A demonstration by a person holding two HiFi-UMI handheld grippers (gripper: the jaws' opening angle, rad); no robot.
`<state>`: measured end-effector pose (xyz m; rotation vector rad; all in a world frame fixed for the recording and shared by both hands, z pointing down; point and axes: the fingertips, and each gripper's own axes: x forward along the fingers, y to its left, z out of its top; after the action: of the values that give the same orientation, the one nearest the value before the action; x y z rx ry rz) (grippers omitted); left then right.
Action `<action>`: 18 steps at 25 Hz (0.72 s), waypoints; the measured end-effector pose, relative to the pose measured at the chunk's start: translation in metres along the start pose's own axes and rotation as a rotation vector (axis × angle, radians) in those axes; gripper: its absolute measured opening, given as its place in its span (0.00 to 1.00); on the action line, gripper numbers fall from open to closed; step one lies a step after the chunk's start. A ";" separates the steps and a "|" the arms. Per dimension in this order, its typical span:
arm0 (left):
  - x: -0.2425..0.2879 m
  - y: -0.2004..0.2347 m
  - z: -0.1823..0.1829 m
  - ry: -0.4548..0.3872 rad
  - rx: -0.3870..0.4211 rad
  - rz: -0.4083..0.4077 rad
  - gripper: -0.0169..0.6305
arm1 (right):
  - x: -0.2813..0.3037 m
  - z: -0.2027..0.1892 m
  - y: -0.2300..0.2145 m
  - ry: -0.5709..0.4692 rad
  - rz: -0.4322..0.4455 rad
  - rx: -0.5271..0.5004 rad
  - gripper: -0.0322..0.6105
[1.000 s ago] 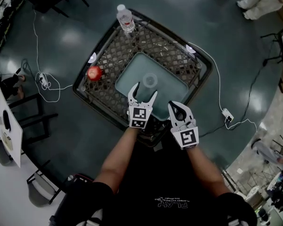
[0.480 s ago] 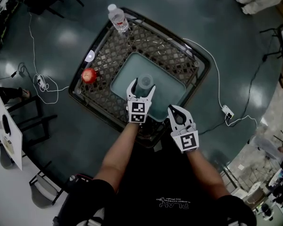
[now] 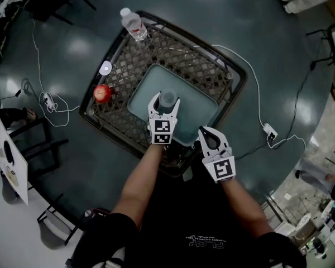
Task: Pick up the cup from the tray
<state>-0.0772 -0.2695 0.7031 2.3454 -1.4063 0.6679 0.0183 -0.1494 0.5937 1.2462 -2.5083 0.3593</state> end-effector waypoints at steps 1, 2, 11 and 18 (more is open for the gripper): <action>0.000 0.000 0.000 -0.001 0.000 -0.001 0.49 | 0.000 0.000 -0.001 -0.001 -0.001 0.001 0.06; 0.001 -0.001 0.001 -0.001 0.002 -0.002 0.49 | 0.000 0.000 -0.001 -0.002 -0.001 0.000 0.06; -0.017 -0.014 0.025 -0.061 0.022 -0.018 0.48 | -0.001 0.002 -0.003 -0.020 0.000 -0.011 0.06; -0.051 -0.022 0.048 -0.121 0.022 -0.028 0.48 | 0.003 0.019 0.001 -0.045 -0.007 -0.036 0.06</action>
<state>-0.0679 -0.2462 0.6342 2.4549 -1.4202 0.5444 0.0127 -0.1581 0.5777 1.2626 -2.5359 0.2865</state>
